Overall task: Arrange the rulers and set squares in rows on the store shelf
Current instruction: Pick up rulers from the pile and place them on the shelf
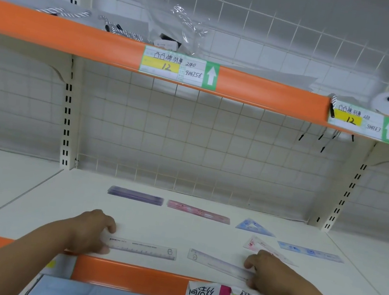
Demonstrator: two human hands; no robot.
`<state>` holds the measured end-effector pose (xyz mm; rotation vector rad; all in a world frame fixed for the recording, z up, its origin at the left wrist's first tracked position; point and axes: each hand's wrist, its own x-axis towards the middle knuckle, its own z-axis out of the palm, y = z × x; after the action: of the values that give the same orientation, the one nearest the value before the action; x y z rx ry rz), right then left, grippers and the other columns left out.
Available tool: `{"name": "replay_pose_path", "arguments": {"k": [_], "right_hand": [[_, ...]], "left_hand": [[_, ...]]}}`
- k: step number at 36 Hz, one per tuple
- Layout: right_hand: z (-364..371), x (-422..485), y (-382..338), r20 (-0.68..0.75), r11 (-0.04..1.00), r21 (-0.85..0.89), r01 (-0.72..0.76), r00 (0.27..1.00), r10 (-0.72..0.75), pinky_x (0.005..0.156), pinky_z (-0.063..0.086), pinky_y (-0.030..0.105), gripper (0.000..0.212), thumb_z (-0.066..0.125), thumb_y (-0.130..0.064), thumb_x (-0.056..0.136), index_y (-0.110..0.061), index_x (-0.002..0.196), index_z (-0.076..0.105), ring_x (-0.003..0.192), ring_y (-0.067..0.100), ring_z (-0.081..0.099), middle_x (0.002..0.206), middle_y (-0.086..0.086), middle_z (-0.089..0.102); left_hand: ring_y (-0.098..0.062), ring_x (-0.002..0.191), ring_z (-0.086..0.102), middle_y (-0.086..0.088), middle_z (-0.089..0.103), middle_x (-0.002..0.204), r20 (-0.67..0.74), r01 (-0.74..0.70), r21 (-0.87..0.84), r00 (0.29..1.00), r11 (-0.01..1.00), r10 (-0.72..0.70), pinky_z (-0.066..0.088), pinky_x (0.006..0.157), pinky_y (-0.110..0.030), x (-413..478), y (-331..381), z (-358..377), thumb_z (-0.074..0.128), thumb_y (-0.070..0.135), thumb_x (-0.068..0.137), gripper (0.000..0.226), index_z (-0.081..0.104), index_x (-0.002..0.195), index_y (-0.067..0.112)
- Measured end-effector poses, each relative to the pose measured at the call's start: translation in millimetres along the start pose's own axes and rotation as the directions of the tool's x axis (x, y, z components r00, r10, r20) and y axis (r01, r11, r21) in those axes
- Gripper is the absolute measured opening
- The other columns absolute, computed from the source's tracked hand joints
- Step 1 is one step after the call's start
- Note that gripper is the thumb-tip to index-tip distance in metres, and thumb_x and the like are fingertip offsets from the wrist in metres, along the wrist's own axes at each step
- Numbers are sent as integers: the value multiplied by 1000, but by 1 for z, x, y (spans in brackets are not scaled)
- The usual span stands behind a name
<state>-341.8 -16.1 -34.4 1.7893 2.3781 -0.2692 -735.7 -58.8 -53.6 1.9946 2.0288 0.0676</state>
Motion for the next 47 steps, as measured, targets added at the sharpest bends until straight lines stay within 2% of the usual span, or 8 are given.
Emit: {"name": "replay_pose_path", "arguments": {"k": [10,20,25,29,32,36,43,47], "right_hand": [[-2,4,-3,32,999,-44,-2,999,4,94,42,25,42,55,-21,92,-28,132,48,118,17,48,134,-1,45],[2,4,-5,18,997,-74,3,1000,-2,86,46,26,35,51,-18,92,-27,126,51,107,16,51,127,-1,48],[1,4,-6,18,998,-65,4,1000,-3,87,45,26,35,54,-21,92,-27,126,51,106,15,51,127,-2,49],[1,6,-8,17,1000,-4,11,1000,-11,86,42,23,36,58,-32,91,-29,127,52,108,14,51,125,-4,49],[3,8,-11,13,999,42,20,1000,-20,76,38,20,28,59,-32,91,-31,118,53,99,12,49,110,-7,46],[5,10,-13,-16,999,50,21,1000,-20,75,38,20,17,58,-26,91,-34,101,48,97,12,50,107,-7,48],[6,10,-14,-57,999,11,43,997,-43,72,37,19,15,56,-25,92,-34,101,48,94,12,50,104,-6,48],[7,11,-15,-83,991,-91,95,991,-103,76,39,22,6,51,-26,95,-26,101,50,91,13,47,110,-2,53]], "left_hand": [[-15,117,44,3,41,121,6,29,-19,1000,999,-29,37,101,-24,-2,4,1,66,36,86,46,47,128,31],[-15,116,45,1,41,125,-10,36,-13,999,999,-36,38,102,-24,-4,4,4,64,36,87,46,46,130,32],[-15,116,45,0,42,127,-15,38,-8,999,999,-39,38,102,-24,-3,5,5,64,36,87,46,46,130,31],[-16,118,45,0,41,129,-20,44,-2,999,999,-44,38,102,-24,-4,6,6,64,36,88,47,46,130,30],[-17,121,44,-1,40,131,-12,44,11,999,999,-44,36,104,-25,-5,6,6,63,37,88,48,44,132,31],[-17,122,44,-1,39,132,6,42,25,999,999,-43,37,104,-25,-5,7,4,63,37,88,51,43,134,31],[-17,120,44,0,40,130,13,35,24,999,999,-36,37,103,-25,-6,7,3,63,37,87,51,43,133,30],[-16,120,44,1,40,130,12,35,14,999,999,-35,38,103,-25,-6,6,3,64,37,86,51,44,133,31]]}}
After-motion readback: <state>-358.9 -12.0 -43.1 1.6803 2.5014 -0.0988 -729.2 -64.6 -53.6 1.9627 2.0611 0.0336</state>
